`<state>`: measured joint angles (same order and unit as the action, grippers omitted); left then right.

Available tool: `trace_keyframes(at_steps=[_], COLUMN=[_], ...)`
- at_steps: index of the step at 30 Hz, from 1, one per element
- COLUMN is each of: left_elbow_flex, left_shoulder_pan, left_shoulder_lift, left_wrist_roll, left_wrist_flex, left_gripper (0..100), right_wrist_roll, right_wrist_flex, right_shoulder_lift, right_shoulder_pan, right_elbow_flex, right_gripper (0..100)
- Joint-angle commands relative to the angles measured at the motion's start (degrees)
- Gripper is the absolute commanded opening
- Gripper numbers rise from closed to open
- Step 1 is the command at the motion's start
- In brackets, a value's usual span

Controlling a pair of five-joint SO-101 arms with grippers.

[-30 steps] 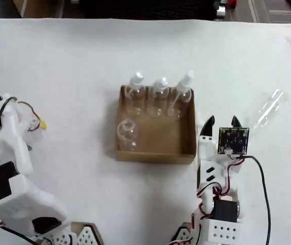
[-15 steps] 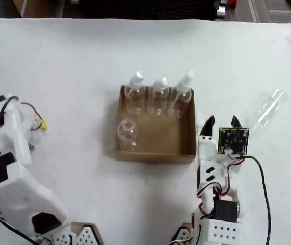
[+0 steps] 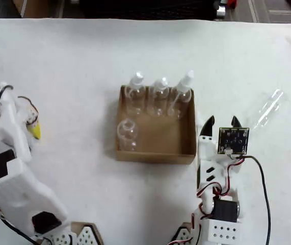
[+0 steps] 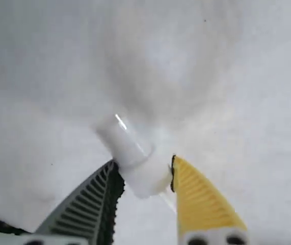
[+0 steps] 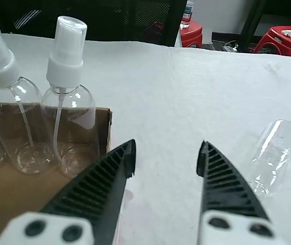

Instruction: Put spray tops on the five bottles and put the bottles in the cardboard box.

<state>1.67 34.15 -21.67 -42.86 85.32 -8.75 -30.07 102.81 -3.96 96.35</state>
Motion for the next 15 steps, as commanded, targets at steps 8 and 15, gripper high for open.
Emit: trace_keyframes(at_steps=[8,15], left_elbow_flex=[-6.1,-10.7], left_shoulder_pan=[-7.0,-6.2], left_shoulder_lift=[1.1,1.0], left_wrist_roll=[14.8,30.9], left_wrist_flex=[6.1,5.5], left_gripper=[2,2], right_wrist_roll=[-0.7,-0.7], right_wrist_flex=[-0.5,-0.5], right_shoulder_lift=[0.3,0.3], right_shoulder_pan=[0.0,0.0], right_elbow_flex=[0.4,0.4], right_gripper=[17.6,17.6])
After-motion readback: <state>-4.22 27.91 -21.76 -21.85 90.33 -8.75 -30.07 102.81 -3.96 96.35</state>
